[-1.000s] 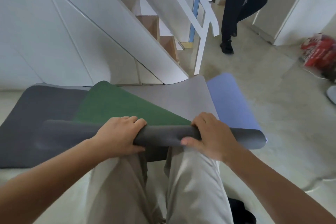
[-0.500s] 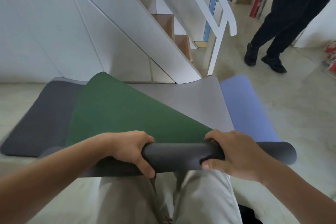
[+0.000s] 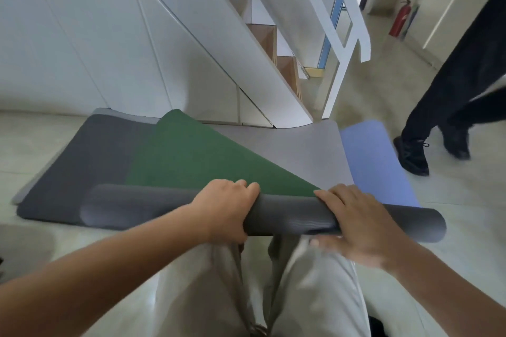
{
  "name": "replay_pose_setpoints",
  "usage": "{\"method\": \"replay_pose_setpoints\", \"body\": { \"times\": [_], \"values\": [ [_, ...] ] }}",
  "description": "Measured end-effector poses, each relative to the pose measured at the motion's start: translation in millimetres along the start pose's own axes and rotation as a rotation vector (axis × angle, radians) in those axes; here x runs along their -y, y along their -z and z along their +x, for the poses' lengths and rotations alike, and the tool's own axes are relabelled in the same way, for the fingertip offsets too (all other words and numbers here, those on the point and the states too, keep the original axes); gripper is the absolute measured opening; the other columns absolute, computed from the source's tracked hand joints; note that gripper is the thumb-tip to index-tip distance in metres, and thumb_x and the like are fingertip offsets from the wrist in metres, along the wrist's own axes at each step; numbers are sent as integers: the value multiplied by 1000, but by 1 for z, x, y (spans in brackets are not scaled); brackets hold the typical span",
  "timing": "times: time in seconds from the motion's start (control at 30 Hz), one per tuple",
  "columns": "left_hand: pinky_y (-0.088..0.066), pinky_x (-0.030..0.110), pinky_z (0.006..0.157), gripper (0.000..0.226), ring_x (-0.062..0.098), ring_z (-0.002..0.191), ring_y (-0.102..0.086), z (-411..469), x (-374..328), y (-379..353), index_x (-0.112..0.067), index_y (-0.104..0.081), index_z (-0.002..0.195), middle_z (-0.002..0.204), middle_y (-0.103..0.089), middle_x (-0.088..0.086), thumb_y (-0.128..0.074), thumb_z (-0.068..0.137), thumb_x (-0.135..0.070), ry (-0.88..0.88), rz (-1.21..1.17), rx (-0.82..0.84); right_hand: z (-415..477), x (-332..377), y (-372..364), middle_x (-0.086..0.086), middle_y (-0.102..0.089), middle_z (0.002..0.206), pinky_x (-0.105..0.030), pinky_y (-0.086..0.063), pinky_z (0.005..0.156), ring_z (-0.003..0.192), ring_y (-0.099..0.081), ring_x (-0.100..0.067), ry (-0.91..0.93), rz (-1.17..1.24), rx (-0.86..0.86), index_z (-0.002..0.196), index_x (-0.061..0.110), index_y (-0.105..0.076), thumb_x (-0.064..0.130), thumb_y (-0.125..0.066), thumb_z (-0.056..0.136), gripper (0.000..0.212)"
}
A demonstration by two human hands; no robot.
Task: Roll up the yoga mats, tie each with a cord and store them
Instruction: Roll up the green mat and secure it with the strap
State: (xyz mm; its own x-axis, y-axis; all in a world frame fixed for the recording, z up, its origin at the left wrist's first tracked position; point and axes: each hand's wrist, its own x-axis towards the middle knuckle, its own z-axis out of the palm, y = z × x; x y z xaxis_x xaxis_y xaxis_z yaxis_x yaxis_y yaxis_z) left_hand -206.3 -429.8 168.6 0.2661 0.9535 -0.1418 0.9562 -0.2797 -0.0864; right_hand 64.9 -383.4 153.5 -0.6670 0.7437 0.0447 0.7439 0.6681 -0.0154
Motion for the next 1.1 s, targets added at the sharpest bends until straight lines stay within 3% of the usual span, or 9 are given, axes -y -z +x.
{"method": "replay_pose_setpoints", "body": {
  "times": [0.17, 0.37, 0.5, 0.63, 0.73, 0.83, 0.9, 1.0, 1.1],
  "values": [
    [-51, 34, 69, 60, 24, 83, -61, 13, -2, 15, -21, -53, 103, 95, -63, -1, -83, 60, -50, -21, -286, 286, 4, 22, -15, -3, -59, 115, -43, -49, 81, 97, -59, -27, 51, -93, -144, 127, 17, -56, 76, -58, 64, 86],
    [-54, 38, 79, 57, 19, 89, -61, 23, -5, 15, -24, -58, 105, 100, -62, -4, -88, 60, -41, -49, -541, 437, 20, 31, -10, 0, -62, 84, -37, -50, 62, 73, -58, -24, 123, -160, -98, 99, 18, -63, 78, -56, 61, 71],
    [-46, 38, 82, 78, 23, 98, -47, 4, -6, 17, -29, -48, 130, 114, -46, -1, -72, 63, -62, -180, -62, 60, 26, 32, 14, 8, -61, 83, -29, -38, 59, 75, -60, -17, 97, -73, 55, 96, 26, -59, 84, -53, 60, 68],
    [-39, 37, 56, 85, 29, 73, -52, -23, -6, -1, -16, -48, 129, 97, -53, 8, -82, 56, -44, -96, 223, -222, 36, 30, 37, 12, -62, 89, -28, -35, 65, 81, -58, -11, 10, 62, 243, 100, 33, -52, 85, -58, 60, 66],
    [-46, 38, 67, 61, 27, 85, -55, -26, -6, -5, -20, -41, 124, 105, -51, 6, -70, 74, -40, -68, 114, -20, 33, 35, 35, 13, -60, 84, -29, -42, 66, 77, -56, -10, 46, 65, 348, 94, 35, -48, 87, -55, 58, 64],
    [-51, 39, 74, 65, 23, 84, -57, -22, -3, 0, -24, -41, 112, 100, -53, -1, -75, 65, -55, -129, -48, 113, 21, 33, 27, 15, -56, 90, -30, -45, 73, 84, -54, -9, 31, 85, 346, 99, 35, -47, 86, -54, 60, 64],
    [-52, 38, 74, 73, 22, 82, -59, -13, 1, 7, -26, -43, 107, 96, -57, -3, -81, 55, -61, -134, -148, 217, 11, 30, 15, 13, -53, 102, -30, -43, 74, 93, -52, -13, 100, 19, 189, 111, 32, -52, 82, -57, 61, 71],
    [-53, 38, 79, 67, 21, 89, -60, 11, 6, 18, -26, -49, 109, 101, -62, -4, -88, 58, -43, -96, -372, 442, 4, 33, -7, -2, -58, 107, -39, -51, 73, 92, -58, -25, 107, -105, -60, 121, 18, -58, 77, -66, 56, 88],
    [-53, 37, 81, 64, 19, 93, -60, 27, 8, 21, -27, -53, 109, 103, -61, -7, -91, 58, -37, -73, -499, 539, 11, 31, -12, -2, -60, 96, -38, -50, 66, 82, -59, -25, 64, -100, -99, 112, 19, -61, 78, -63, 57, 80]
  ]
}}
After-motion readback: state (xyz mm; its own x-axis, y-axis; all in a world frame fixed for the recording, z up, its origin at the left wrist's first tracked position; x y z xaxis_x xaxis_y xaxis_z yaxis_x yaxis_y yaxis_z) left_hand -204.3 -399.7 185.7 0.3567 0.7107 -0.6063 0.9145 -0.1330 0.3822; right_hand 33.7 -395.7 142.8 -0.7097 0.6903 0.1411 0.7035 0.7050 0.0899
